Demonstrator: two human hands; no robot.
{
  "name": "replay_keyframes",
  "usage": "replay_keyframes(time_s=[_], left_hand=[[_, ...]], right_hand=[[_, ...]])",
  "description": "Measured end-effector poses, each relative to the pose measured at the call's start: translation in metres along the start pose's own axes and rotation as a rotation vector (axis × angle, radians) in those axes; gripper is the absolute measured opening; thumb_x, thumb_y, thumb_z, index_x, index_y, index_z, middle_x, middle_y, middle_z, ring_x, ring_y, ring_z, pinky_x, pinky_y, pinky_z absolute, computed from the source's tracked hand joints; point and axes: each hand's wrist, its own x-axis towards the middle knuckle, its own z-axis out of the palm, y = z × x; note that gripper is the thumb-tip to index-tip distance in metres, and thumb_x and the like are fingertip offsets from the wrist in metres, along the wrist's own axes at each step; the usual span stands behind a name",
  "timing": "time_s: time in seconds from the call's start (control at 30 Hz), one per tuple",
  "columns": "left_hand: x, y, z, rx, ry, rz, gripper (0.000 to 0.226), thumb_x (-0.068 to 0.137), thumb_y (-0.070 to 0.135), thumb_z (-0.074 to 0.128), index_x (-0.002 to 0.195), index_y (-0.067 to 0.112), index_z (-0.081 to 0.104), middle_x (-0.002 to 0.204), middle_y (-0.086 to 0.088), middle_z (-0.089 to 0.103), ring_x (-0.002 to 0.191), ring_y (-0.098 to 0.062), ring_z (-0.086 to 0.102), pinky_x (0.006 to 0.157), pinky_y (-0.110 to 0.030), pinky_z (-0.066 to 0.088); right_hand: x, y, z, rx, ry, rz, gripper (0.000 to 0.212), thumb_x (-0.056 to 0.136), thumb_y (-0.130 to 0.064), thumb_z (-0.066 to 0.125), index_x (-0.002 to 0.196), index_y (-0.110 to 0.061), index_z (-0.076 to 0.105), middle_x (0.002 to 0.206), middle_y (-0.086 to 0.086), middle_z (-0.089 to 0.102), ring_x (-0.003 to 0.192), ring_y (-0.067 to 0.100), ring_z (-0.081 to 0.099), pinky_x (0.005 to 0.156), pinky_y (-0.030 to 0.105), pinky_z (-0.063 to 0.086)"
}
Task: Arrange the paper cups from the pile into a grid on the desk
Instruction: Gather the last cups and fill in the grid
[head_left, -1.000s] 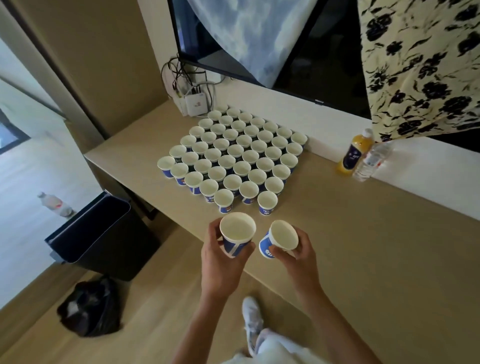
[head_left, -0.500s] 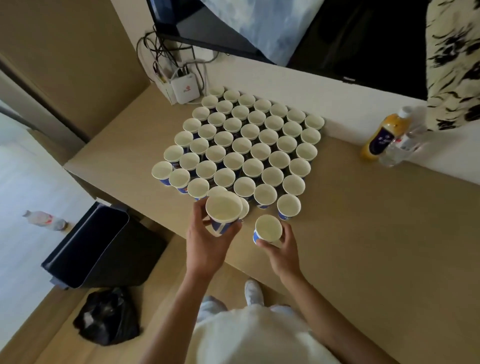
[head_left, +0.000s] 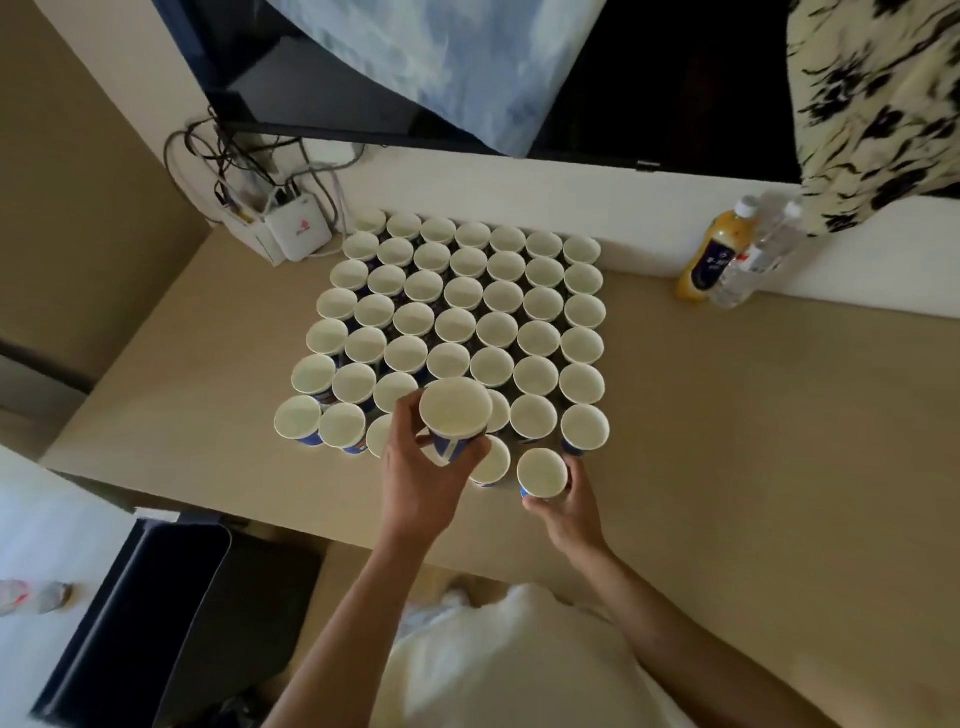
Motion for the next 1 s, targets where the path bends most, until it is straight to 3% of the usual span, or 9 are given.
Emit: replay_keyframes(time_s=[0.13,0.3,0.5,0.63,0.7,0.83,0.9,1.0], left_hand=[[0.012,0.0,-0.003,-0.024,-0.019,0.025,0.062,0.064,0.025,0.087,0.118,0.021,0.055,0.106,0.015,0.065,0.095,-0.011,0.063,0.084,-0.029,0.056],[0.023,-0.005,-0.004,-0.014,-0.038,0.053,0.061,0.067,0.018,0.091,0.117,0.019,0.055,0.106,0.018,0.064,0.094,-0.012,0.063,0.083,-0.033,0.057],[0.03,-0.008,-0.003,-0.03,-0.081,0.059,0.062,0.065,0.025,0.087,0.118,0.02,0.055,0.106,0.018,0.063,0.093,-0.013,0.063,0.083,-0.029,0.056],[0.032,-0.011,0.0,-0.013,-0.103,0.045,0.065,0.066,0.021,0.091,0.12,0.022,0.055,0.106,0.015,0.065,0.092,-0.013,0.064,0.083,-0.028,0.056],[0.034,-0.011,0.003,-0.01,-0.118,0.038,0.065,0.067,0.018,0.092,0.12,0.023,0.054,0.107,0.014,0.065,0.091,-0.012,0.064,0.083,-0.031,0.057],[0.036,-0.001,0.016,-0.054,-0.178,0.029,0.068,0.064,0.028,0.09,0.121,0.028,0.054,0.108,0.018,0.064,0.094,-0.012,0.066,0.082,-0.034,0.058],[0.036,0.008,0.026,-0.066,-0.224,0.043,0.066,0.064,0.03,0.09,0.119,0.029,0.055,0.106,0.021,0.064,0.094,-0.011,0.066,0.079,-0.031,0.057],[0.036,0.018,0.043,-0.068,-0.324,0.073,0.063,0.066,0.024,0.093,0.114,0.035,0.055,0.103,0.021,0.065,0.093,-0.011,0.066,0.075,-0.023,0.056]], right_hand=[[0.007,0.003,0.008,-0.018,0.026,0.001,0.075,0.068,-0.001,0.084,0.131,-0.022,0.05,0.119,-0.003,0.062,0.105,0.015,0.06,0.074,0.003,0.044],[0.012,0.006,0.015,-0.024,0.034,0.037,0.07,0.07,0.001,0.082,0.12,-0.033,0.047,0.108,-0.012,0.063,0.1,0.016,0.062,0.071,0.011,0.046],[0.011,0.003,0.016,-0.012,0.003,0.048,0.071,0.074,0.006,0.077,0.12,-0.034,0.041,0.104,-0.014,0.059,0.09,0.003,0.057,0.069,0.003,0.045],[0.01,0.014,0.011,-0.02,-0.021,0.087,0.076,0.072,0.005,0.077,0.131,-0.031,0.044,0.119,-0.006,0.06,0.106,0.009,0.06,0.085,0.022,0.055],[0.007,0.021,0.005,-0.028,-0.015,0.126,0.081,0.071,0.008,0.076,0.14,-0.021,0.043,0.132,0.001,0.057,0.121,0.016,0.057,0.083,0.021,0.053],[-0.005,0.009,-0.024,-0.052,0.227,0.083,0.073,0.072,0.008,0.075,0.134,-0.019,0.047,0.126,0.008,0.056,0.118,0.026,0.059,0.085,0.034,0.053],[-0.009,-0.014,-0.041,-0.004,0.299,-0.022,0.072,0.072,0.003,0.081,0.131,-0.023,0.048,0.124,0.004,0.056,0.114,0.02,0.059,0.087,0.026,0.051],[-0.016,-0.064,-0.06,0.059,0.088,-0.214,0.081,0.071,-0.008,0.087,0.138,-0.024,0.046,0.132,-0.008,0.055,0.121,0.006,0.052,0.091,0.011,0.041]])
